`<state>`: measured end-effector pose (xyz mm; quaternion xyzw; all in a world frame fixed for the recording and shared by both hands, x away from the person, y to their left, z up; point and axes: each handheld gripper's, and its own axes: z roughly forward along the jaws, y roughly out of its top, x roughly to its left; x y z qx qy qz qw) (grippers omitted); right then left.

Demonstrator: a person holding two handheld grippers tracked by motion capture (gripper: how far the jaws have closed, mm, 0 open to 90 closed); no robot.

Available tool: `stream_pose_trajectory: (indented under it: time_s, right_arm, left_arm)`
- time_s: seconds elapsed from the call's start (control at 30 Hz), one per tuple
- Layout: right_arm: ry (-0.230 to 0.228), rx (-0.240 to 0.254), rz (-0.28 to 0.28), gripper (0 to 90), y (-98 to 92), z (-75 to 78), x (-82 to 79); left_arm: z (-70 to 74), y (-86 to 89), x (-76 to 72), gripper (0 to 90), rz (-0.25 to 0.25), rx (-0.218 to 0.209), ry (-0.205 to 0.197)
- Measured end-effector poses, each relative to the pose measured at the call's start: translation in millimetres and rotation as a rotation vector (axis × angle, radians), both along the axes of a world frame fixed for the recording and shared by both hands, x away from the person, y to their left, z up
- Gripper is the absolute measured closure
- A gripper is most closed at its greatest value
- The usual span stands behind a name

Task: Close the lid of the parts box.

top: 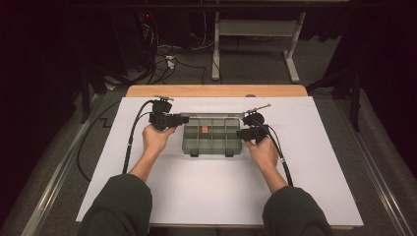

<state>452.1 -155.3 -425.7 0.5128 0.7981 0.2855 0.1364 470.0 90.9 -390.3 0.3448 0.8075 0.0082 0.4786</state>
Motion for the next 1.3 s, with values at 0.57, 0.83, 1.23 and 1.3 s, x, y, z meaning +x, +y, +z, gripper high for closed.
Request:
stream_pose_trajectory:
  time_s: [0.57, 0.83, 1.23, 1.3]
  right_arm:
    - [-0.09, 0.083, 0.086, 79.1, -19.0, 19.3, -9.1]
    - [-0.146, 0.094, 0.119, 90.0, -18.5, 29.6, -14.1]
    - [-0.131, 0.091, 0.137, 90.0, -18.8, 28.1, -19.6]
    - [-0.13, 0.092, 0.14, 90.0, -19.9, 28.0, -21.3]
  left_arm:
    - [-13.3, -2.4, -2.4, 61.1, -0.004, 0.03, 0.003]
    - [-20.0, -0.1, -4.9, 55.0, 0.004, 0.045, 0.028]
    - [-26.7, 6.8, -21.1, 54.7, -0.034, 0.054, 0.026]
    - [-25.7, 7.6, -24.2, 58.4, -0.042, 0.041, 0.022]
